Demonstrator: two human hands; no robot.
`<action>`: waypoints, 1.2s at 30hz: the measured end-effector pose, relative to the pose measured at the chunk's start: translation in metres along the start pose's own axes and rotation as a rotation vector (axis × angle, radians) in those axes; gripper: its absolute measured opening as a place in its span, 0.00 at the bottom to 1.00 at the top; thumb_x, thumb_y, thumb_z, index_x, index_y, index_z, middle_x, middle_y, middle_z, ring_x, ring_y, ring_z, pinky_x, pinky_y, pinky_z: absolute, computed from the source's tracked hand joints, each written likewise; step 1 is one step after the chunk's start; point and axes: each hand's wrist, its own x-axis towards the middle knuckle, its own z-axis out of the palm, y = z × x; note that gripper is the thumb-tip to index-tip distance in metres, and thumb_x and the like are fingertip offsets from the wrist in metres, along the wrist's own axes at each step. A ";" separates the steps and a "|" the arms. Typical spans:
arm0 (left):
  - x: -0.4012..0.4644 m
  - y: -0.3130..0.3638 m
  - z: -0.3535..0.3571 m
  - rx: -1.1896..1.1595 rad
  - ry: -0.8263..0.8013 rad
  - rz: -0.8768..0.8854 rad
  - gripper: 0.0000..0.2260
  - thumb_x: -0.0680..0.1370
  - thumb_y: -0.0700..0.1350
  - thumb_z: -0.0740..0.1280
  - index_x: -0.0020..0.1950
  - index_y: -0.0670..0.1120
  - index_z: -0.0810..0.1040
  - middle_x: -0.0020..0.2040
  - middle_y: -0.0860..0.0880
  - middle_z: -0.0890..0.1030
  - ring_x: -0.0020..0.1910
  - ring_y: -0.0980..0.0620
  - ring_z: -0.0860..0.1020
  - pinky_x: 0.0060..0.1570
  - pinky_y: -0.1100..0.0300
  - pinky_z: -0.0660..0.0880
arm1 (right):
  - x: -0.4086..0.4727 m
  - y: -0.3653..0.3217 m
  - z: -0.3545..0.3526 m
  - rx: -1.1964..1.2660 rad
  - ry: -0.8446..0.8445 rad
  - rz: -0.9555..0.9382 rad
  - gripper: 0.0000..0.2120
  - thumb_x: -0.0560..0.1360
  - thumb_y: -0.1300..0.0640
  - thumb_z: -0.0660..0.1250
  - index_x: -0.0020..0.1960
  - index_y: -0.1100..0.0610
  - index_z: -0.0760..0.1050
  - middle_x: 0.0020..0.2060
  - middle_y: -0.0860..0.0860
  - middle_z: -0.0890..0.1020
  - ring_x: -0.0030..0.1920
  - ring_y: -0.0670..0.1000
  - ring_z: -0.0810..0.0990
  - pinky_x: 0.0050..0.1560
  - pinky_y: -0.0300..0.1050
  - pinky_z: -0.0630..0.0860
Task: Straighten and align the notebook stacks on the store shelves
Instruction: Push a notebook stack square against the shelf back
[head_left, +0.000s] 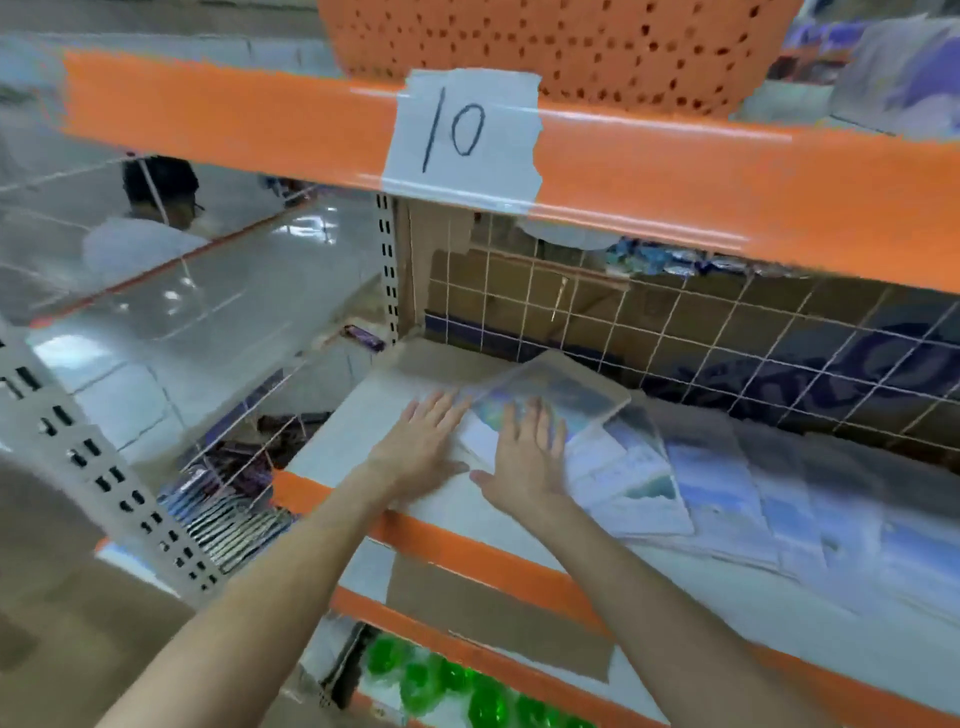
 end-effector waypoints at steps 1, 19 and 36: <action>0.006 -0.003 -0.001 0.041 0.000 0.077 0.38 0.78 0.60 0.59 0.77 0.47 0.40 0.78 0.47 0.45 0.76 0.48 0.45 0.74 0.51 0.43 | -0.001 -0.002 0.000 0.006 0.012 0.040 0.46 0.75 0.36 0.61 0.77 0.60 0.41 0.76 0.61 0.43 0.76 0.60 0.40 0.73 0.58 0.39; -0.013 0.006 0.012 0.163 0.114 0.342 0.30 0.79 0.38 0.50 0.77 0.45 0.39 0.78 0.47 0.41 0.77 0.50 0.43 0.73 0.53 0.41 | -0.052 -0.026 0.002 -0.168 -0.035 0.158 0.30 0.80 0.62 0.48 0.76 0.61 0.35 0.76 0.62 0.42 0.76 0.59 0.40 0.73 0.59 0.36; -0.042 0.096 -0.045 -0.138 0.485 0.667 0.24 0.66 0.25 0.69 0.62 0.31 0.74 0.61 0.33 0.76 0.59 0.32 0.75 0.60 0.38 0.69 | -0.120 0.037 -0.036 -0.074 0.209 0.286 0.29 0.80 0.66 0.51 0.77 0.60 0.43 0.77 0.59 0.48 0.77 0.55 0.46 0.75 0.51 0.41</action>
